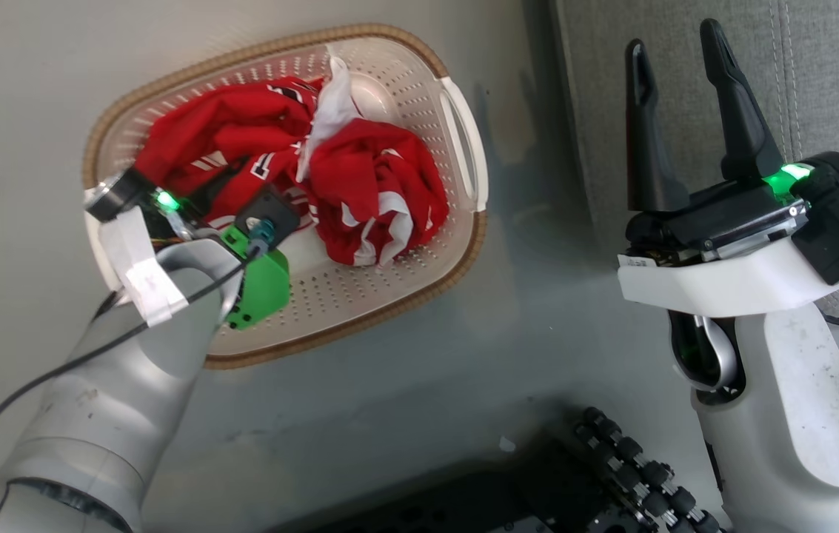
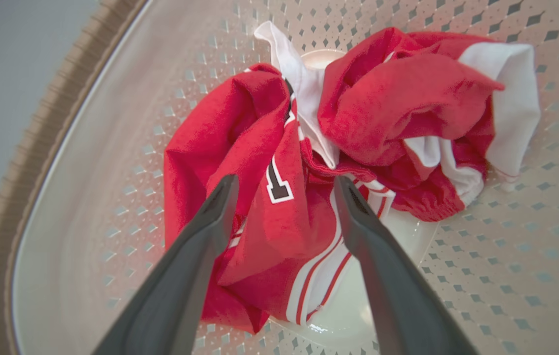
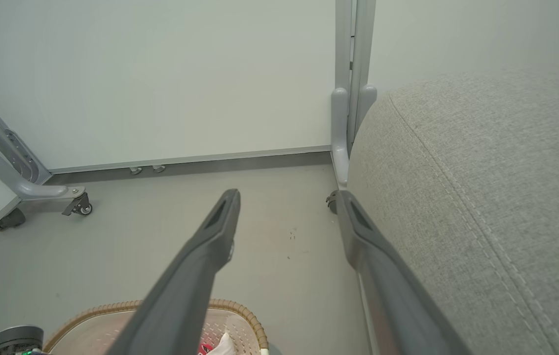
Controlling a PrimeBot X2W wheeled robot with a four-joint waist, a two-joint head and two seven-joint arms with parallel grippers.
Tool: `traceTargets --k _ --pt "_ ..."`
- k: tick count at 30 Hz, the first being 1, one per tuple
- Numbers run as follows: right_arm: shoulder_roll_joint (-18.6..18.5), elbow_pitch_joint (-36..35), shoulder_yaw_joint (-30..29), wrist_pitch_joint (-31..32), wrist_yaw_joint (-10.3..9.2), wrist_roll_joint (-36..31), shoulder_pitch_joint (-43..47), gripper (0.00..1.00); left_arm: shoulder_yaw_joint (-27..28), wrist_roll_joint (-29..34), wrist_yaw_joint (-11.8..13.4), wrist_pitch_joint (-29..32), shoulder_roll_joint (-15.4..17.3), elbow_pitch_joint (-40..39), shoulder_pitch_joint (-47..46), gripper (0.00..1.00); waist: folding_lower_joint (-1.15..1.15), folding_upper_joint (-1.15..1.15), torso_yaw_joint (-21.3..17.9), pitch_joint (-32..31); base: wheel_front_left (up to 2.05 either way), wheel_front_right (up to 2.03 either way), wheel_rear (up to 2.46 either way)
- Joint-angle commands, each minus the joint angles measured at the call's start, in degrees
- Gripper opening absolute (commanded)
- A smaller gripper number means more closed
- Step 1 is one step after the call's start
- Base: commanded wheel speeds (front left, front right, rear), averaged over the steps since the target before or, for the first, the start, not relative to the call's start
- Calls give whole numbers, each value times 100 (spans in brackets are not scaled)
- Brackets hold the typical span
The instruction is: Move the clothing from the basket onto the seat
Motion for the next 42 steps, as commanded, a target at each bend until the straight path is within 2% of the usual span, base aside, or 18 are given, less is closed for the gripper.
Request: traceTargets --k 1,16,17,18,26,34,39,42 --pt "3 -19 42 -18 0 64 -75 100 -28 24 70 43 74 100 -178 100 -1 0 -374 415 0 0 0" --pt "2 -6 239 -19 0 353 -174 100 -442 339 238 894 443 536 -790 99 -1 0 -643 856 0 0 0" --pt "1 -8 243 -19 0 358 -181 100 -471 356 228 973 472 547 -809 38 -1 0 -654 865 0 0 0" --pt "2 -8 245 -19 0 364 -189 100 -482 348 205 1009 488 554 -817 0 -1 0 -661 869 0 0 0" --pt "2 17 261 -18 0 298 -206 100 -464 140 73 743 437 554 -761 0 -1 0 -601 695 0 0 0" --pt "-2 154 264 -19 0 125 -41 100 18 -565 8 84 80 414 -298 0 -1 0 -262 76 0 0 0" --pt "-4 268 205 -18 0 -25 117 100 280 -975 -134 -54 -121 54 124 0 -1 0 0 -404 0 0 0" --pt "-4 339 172 -19 0 -110 215 100 449 -1248 -205 -58 -168 -425 410 0 -1 0 134 -698 0 0 0"
